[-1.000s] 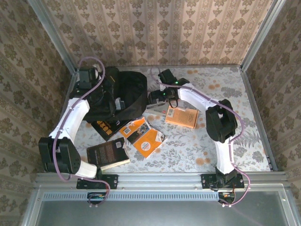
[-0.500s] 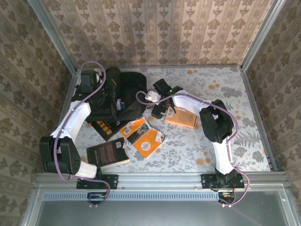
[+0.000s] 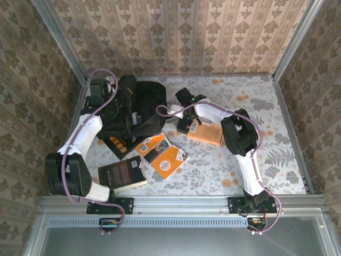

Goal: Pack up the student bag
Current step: Pick up the pencil case from the center of the table.

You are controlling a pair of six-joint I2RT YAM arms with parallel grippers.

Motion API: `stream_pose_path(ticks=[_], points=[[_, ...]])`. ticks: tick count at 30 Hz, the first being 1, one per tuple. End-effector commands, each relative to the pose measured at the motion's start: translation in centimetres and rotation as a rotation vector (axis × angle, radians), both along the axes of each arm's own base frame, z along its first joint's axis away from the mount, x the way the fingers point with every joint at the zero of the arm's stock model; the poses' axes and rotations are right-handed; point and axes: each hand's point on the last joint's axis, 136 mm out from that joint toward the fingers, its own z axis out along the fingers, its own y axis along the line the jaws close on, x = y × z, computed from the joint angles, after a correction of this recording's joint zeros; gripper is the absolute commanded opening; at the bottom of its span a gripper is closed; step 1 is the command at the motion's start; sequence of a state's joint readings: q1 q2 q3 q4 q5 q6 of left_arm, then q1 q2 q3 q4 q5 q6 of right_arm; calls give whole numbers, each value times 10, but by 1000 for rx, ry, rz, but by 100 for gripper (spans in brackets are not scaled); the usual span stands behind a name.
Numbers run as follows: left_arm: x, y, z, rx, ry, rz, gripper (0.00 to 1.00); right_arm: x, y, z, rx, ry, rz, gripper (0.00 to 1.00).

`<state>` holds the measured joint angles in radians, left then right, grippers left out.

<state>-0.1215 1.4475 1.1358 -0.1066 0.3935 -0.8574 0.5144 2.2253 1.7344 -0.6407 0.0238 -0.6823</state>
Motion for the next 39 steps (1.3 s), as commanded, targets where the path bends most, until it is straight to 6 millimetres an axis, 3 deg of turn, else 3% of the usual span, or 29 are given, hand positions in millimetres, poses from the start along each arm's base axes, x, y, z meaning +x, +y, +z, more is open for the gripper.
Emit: stream_pose_path(ticks=[1,5,10,12,19,24,28,34,39], points=[[3,-2,2,-34,-14,-13,0,-8,3,-15,12,86,1,100],[4,-3,1,-36,-12,-18,0,-16,9,-22,38,134,-9,93],[6,-5,-1,-46,-7,-28,0,-16,12,-9,73,123,-39,73],[7,-6,-1,-54,-6,-37,0,-18,10,-5,85,120,-65,69],[9,-17,4,-48,-10,-84,0,-20,-19,1,83,76,-222,62],[5,-34,26,27,-56,-167,0,-2,-41,45,278,-28,-453,61],[0,-49,49,78,-115,-228,0,0,-52,84,450,-50,-619,59],[-18,-84,79,160,-185,-361,0,-19,-60,134,599,-93,-728,57],[-30,-105,88,184,-205,-435,0,-46,-64,181,726,-105,-770,58]])
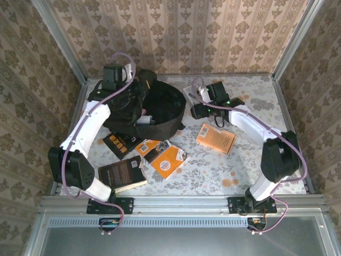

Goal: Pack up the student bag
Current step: Pick up the pencil case from the center of the table, then place the pencil case in the student bag.

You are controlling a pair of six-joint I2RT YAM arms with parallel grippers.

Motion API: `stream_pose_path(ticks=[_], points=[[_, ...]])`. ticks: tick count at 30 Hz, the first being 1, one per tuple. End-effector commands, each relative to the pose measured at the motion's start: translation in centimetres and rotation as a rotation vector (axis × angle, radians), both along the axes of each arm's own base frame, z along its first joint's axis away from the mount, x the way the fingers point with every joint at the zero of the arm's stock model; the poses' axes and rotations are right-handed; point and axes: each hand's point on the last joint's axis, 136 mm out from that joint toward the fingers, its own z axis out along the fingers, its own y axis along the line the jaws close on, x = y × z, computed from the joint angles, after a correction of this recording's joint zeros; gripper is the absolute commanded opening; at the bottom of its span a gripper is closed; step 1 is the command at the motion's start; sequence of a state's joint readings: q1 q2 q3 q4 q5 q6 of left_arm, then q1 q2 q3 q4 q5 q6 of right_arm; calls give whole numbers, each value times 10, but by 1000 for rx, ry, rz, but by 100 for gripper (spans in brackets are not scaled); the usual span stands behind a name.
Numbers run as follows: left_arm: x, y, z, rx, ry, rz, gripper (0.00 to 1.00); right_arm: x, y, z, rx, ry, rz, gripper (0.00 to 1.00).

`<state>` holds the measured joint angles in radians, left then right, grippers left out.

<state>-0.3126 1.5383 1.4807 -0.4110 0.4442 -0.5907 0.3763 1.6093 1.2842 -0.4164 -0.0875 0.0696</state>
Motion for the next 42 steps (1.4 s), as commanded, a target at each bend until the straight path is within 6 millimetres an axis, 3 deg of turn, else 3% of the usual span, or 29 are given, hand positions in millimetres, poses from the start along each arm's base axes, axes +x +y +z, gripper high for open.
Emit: stream_pose_path(ticks=[1,7,9,13,18,25,29,34,42], points=[[-10,-16,30,-1,-102,-95,0,-17,5,43,149,-28,-54,58],[-15,-29,24,-19,-89,-149,0,-64,32,82,200,-78,96,58],[-17,-36,22,-31,-85,-174,0,-80,45,83,162,-67,176,59],[-21,-43,22,-34,-96,-203,0,-101,55,54,24,33,270,60],[-20,-43,36,-48,-145,-198,0,-101,67,24,-27,117,320,62],[-25,-50,62,-100,-207,-224,0,-71,81,-9,-201,228,337,62],[-30,-61,62,-100,-198,-266,0,-45,100,-15,-288,230,360,66],[-32,-65,64,-128,-201,-272,0,4,111,-22,-377,187,284,69],[-28,-69,64,-165,-182,-270,0,59,139,-28,-355,102,198,75]])
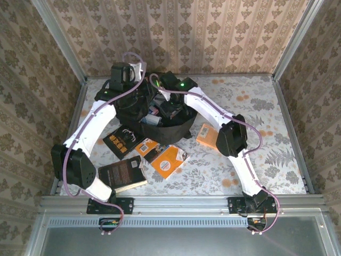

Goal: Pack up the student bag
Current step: Place the pencil case in the student bag.

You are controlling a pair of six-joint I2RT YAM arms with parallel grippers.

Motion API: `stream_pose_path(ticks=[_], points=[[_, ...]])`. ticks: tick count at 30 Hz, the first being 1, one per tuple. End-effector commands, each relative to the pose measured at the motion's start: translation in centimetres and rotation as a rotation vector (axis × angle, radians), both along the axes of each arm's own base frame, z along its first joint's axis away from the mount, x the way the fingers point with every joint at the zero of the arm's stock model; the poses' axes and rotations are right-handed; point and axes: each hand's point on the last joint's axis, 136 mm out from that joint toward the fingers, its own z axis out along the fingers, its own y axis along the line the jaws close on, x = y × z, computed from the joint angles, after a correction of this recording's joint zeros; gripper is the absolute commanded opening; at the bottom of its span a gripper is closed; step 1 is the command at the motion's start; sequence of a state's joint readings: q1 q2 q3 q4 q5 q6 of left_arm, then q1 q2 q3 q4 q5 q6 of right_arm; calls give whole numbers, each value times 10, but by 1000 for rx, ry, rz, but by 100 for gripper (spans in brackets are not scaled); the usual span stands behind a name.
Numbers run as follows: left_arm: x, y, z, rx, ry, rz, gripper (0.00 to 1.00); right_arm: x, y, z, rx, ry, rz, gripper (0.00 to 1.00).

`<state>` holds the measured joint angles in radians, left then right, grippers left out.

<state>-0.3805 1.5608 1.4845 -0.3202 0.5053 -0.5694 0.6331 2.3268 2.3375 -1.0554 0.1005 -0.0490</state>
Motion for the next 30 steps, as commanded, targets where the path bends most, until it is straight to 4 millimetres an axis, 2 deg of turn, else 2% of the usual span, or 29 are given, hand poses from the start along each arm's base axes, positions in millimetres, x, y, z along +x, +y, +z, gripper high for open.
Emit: stream_pose_path(ticks=[1,3,6,9,11,14,17,21,25,30], points=[[-19,-29,53,-130,-104,-141,0,22,12,3,24,-85,-49,76],[-18,-29,52,-132,-100,-139,0,33,21,9,82,-125,-73,80],[-16,-28,50,-132,-96,-133,0,49,33,17,161,-197,-107,100],[-9,-22,41,-124,-75,-111,0,55,36,22,175,-266,-119,100],[-4,-15,33,-122,-53,-88,0,50,40,31,198,-301,-89,100],[6,-2,20,-126,-22,-43,0,32,43,41,242,-345,-20,100],[13,6,9,-137,4,-15,0,6,39,52,311,-372,56,100],[19,9,-4,-132,36,3,0,-29,23,76,407,-447,101,100],[21,7,-14,-130,62,4,0,-50,4,92,487,-491,62,100],[16,9,-29,-82,96,18,0,-83,-11,108,580,-443,68,99]])
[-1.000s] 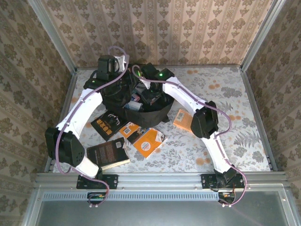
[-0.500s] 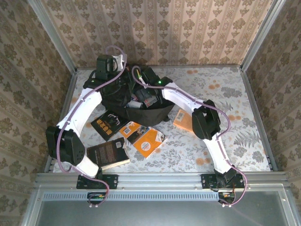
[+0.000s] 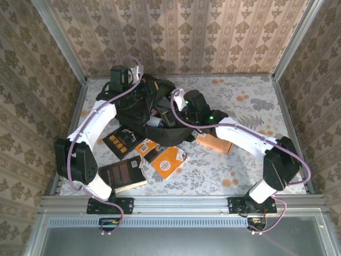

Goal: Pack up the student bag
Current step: Place the pencil case in the student bag, then rotate the book at the center of the table.

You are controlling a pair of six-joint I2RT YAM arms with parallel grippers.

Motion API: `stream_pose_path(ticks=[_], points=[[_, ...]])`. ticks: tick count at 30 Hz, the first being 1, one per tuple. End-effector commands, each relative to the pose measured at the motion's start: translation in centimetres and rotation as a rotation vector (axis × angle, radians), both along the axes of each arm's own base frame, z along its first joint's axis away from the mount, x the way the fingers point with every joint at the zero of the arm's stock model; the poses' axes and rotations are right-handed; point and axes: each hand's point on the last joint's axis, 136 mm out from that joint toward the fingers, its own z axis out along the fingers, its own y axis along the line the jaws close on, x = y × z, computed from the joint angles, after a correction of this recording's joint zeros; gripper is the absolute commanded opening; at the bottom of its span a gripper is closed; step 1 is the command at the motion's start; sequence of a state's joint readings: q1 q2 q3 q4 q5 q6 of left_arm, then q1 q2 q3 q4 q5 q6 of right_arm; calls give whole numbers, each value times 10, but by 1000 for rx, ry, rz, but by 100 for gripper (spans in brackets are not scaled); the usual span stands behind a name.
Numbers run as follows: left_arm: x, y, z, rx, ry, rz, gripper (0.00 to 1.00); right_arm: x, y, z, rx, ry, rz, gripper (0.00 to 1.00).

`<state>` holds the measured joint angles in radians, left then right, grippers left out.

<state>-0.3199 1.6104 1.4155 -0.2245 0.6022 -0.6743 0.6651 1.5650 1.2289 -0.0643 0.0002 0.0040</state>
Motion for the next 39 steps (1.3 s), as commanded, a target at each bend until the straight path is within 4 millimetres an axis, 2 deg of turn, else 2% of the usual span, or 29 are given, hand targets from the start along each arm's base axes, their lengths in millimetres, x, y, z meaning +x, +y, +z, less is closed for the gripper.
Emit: stream_pose_path(ticks=[1,5,6,7,10,11,13,15,16,19,24,27,32,39], points=[[-2,0,-3,20,-11,0,0,-22,-2,17,114,22,38,97],[-10,-5,-23,55,41,-19,0,-47,-17,-1,124,168,5,87],[-12,-8,-29,63,55,-27,0,-48,-26,-14,115,198,-44,85],[-14,-10,-34,68,62,-33,0,-51,-39,-11,124,184,-94,84],[-20,-20,-51,90,91,-53,0,-41,-90,-30,137,226,-306,77],[-22,-24,-56,100,97,-61,0,-35,-113,-39,163,274,-397,77],[-26,-30,-67,115,114,-68,0,-24,-155,-60,207,388,-574,80],[-31,-35,-73,128,125,-79,0,-16,-188,-79,240,489,-701,84],[-33,-36,-77,141,129,-79,0,-12,-198,-84,257,518,-734,87],[-35,-32,-84,171,142,-56,0,9,-224,-120,200,605,-818,93],[-39,-26,-85,178,162,-28,0,30,-239,-160,70,709,-836,98],[-42,-24,-83,183,177,-18,0,31,-244,-180,32,774,-833,100],[-45,-23,-85,176,189,-18,0,7,-239,-196,56,848,-809,100],[-47,-22,-94,149,208,-14,0,-40,-221,-195,217,909,-776,100]])
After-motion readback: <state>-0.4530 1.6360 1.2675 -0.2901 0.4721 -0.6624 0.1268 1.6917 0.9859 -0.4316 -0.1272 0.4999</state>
